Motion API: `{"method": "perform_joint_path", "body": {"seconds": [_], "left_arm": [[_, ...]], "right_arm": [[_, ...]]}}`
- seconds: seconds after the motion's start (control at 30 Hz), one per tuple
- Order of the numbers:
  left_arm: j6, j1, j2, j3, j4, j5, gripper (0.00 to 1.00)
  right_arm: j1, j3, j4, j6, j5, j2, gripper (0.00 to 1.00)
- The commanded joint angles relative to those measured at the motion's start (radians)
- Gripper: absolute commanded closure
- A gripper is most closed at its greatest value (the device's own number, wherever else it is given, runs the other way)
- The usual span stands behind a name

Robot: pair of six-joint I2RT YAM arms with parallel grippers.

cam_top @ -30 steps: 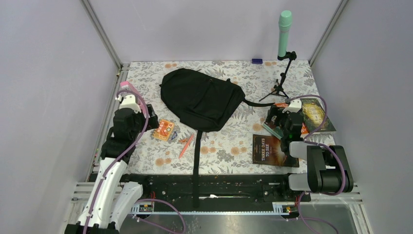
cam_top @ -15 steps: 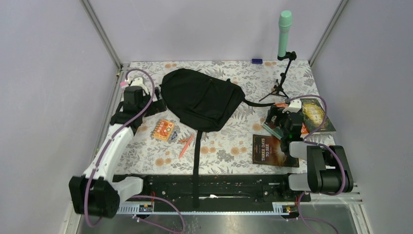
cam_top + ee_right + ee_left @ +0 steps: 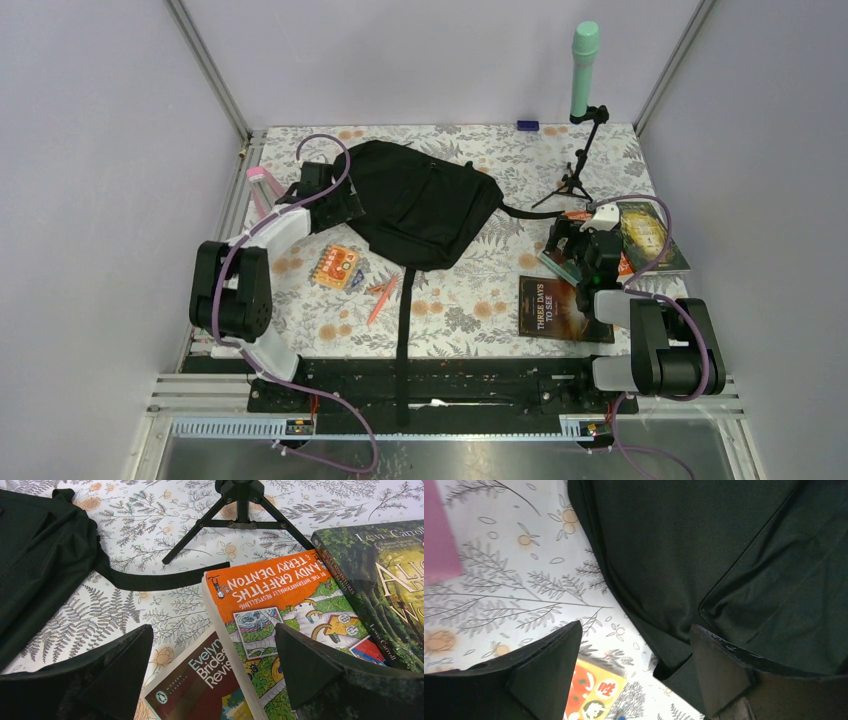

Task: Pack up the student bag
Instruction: Adjust the student bag at the center of the board.

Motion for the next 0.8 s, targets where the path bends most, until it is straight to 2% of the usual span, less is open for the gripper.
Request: {"method": "perform_joint_path", "body": {"seconds": [0.0,0.17,0.43,0.63,0.77], "left_arm": [[-0.064,-0.016,0.049,0.004,0.114,0.013,0.23],[-0.066,-0.027,0.131,0.054,0.110,0.006,0.26],[-0.096,-0.048,0.174,0.023,0.162,0.015,0.28],[-0.066,-0.052,0.204,0.038,0.178,0.031,0.69],[-0.021,-0.063,0.159,0.040,0.185,0.010,0.97]], "right_arm": [[-0.004,-0.003,0.054,-0.017,-0.004,0.001,0.02],[-0.005,-0.003,0.054,-0.017,-0.003,0.002,0.02],[-0.004,-0.002,0.054,-0.017,-0.003,0.002,0.02],[-0.004,-0.007,0.056,-0.013,0.007,-0.003,0.02],[-0.003,-0.008,0.030,0.022,0.093,-0.048,0.02]]}}
